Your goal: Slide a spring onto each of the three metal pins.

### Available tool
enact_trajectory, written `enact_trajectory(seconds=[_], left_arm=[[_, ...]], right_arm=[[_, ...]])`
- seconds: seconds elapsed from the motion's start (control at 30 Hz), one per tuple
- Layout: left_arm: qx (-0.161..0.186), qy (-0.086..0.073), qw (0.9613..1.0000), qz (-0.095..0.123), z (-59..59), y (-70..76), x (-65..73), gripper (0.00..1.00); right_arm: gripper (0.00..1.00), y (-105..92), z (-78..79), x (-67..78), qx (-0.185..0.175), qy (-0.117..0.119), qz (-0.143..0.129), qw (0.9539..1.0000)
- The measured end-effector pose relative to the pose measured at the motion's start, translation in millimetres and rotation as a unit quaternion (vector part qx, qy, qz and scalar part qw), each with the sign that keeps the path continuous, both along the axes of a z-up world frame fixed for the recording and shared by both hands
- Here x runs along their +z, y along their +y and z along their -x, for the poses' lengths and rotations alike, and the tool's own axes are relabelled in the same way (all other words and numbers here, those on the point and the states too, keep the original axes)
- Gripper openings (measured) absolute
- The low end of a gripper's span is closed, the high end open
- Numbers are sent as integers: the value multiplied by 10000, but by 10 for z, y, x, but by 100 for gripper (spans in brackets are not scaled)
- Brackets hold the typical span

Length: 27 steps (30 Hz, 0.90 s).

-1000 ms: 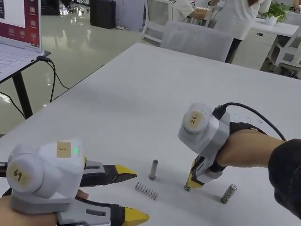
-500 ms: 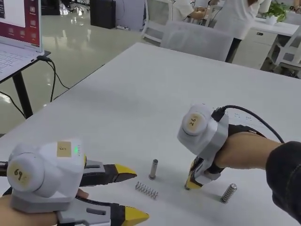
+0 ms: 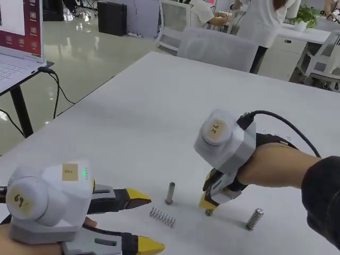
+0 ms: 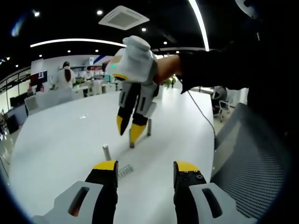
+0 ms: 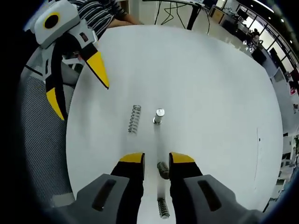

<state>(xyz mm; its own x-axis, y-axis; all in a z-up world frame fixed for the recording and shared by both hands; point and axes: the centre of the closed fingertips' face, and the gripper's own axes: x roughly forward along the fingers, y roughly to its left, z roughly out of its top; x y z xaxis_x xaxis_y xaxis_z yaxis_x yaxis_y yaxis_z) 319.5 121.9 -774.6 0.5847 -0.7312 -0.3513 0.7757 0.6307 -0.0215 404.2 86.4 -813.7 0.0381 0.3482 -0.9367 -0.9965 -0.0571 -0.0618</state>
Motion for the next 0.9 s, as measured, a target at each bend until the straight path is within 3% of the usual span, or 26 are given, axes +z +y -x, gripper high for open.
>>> enact_trajectory(seconds=[0.13, 0.37, 0.9], left_arm=[[16, 4, 10000, -9, 4, 9, -4, 41], [29, 11, 10000, -16, 10, 14, -11, 41], [8, 26, 10000, -52, 19, 11, -27, 40]], right_arm=[[18, 125, 174, -8, 35, 260, -142, 9996], [14, 221, 351, -173, 47, 426, -136, 9990], [12, 348, 374, -490, -322, 447, -143, 9984]])
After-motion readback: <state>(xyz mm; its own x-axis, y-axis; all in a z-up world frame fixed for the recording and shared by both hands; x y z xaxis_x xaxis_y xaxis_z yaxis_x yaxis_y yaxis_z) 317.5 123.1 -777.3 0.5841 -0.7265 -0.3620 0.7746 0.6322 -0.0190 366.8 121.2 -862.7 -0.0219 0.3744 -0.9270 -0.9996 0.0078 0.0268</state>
